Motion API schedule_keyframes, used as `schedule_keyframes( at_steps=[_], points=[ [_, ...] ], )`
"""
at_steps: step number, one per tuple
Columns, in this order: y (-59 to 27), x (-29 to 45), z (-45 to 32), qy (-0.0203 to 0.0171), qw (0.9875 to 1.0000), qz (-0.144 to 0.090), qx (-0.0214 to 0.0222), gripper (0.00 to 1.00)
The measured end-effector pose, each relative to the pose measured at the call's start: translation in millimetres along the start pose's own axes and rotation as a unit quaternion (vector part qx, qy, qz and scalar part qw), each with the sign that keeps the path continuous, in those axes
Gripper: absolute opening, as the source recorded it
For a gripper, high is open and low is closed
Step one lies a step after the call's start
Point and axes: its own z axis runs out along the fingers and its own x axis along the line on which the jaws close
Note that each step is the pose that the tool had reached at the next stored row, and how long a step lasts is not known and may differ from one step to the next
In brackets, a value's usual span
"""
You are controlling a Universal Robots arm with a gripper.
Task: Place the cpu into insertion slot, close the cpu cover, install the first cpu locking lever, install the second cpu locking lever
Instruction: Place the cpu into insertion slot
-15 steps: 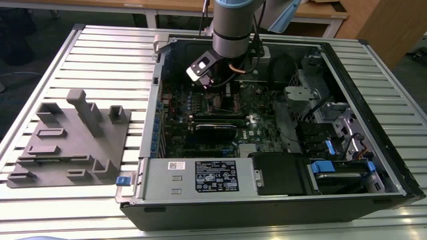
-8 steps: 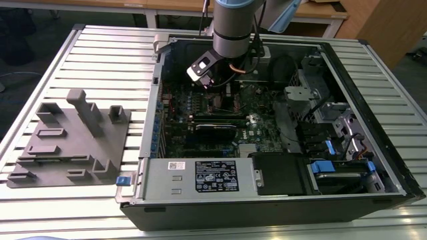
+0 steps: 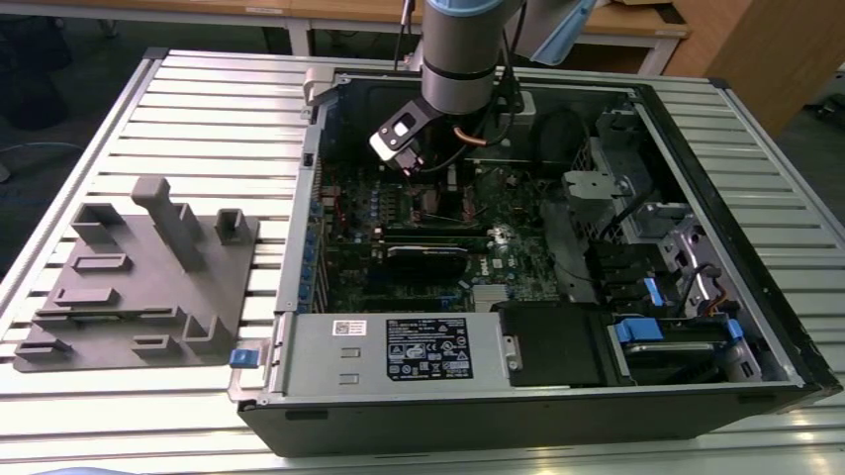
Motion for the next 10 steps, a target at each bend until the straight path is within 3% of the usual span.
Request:
schedule_keyframes(
  at_steps=[10],
  points=[
    [0.1, -1.1, 0.1, 0.0001, 1.0, 0.0, -0.0001, 0.54]
  ],
)
